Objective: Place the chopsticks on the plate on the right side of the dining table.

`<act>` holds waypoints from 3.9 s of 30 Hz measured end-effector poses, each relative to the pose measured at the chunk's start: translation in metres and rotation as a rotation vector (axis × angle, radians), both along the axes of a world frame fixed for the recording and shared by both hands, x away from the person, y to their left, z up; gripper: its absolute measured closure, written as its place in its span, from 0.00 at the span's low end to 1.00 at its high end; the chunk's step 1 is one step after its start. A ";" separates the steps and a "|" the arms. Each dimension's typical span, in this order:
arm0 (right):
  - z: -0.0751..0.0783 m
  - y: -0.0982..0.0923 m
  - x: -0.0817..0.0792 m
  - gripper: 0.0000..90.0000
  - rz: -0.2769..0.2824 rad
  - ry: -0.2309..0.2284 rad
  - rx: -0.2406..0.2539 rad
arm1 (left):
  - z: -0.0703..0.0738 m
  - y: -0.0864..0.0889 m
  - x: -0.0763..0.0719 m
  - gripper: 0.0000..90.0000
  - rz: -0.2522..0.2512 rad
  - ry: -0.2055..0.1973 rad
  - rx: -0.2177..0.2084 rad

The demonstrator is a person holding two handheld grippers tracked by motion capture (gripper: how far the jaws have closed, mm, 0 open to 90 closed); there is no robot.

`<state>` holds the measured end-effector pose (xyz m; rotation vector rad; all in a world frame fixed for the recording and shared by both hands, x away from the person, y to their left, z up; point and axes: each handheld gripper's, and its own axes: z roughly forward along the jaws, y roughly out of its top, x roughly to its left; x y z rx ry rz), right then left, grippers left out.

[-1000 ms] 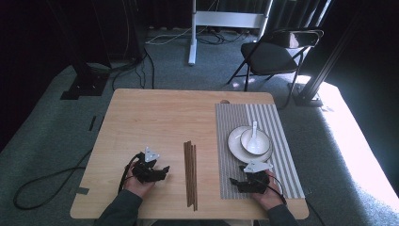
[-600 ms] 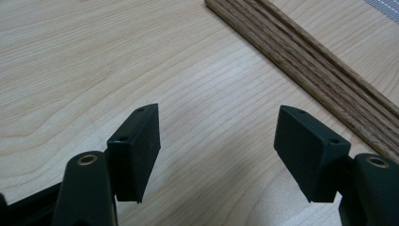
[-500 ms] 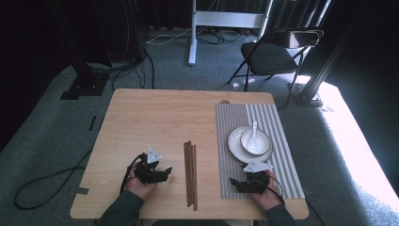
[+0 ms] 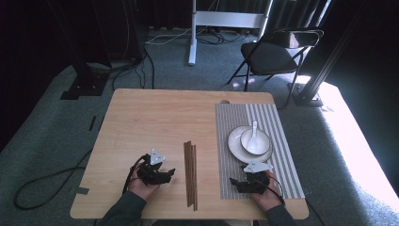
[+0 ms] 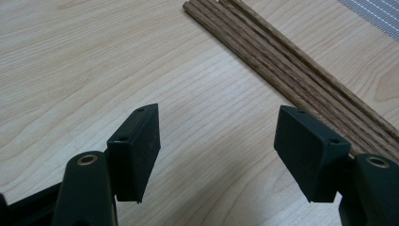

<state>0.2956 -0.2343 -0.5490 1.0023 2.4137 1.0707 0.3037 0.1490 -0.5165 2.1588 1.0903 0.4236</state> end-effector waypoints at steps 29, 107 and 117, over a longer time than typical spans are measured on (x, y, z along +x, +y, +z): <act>0.000 0.000 0.000 0.30 0.002 0.002 0.001 | -0.005 -0.032 -0.003 0.35 -0.060 0.026 0.001; 0.000 0.000 0.000 0.30 0.000 0.002 0.001 | -0.011 -0.029 -0.004 0.72 0.058 0.091 0.079; 0.000 0.000 0.000 0.30 -0.001 0.002 0.001 | -0.010 -0.019 -0.003 0.74 0.090 0.094 0.083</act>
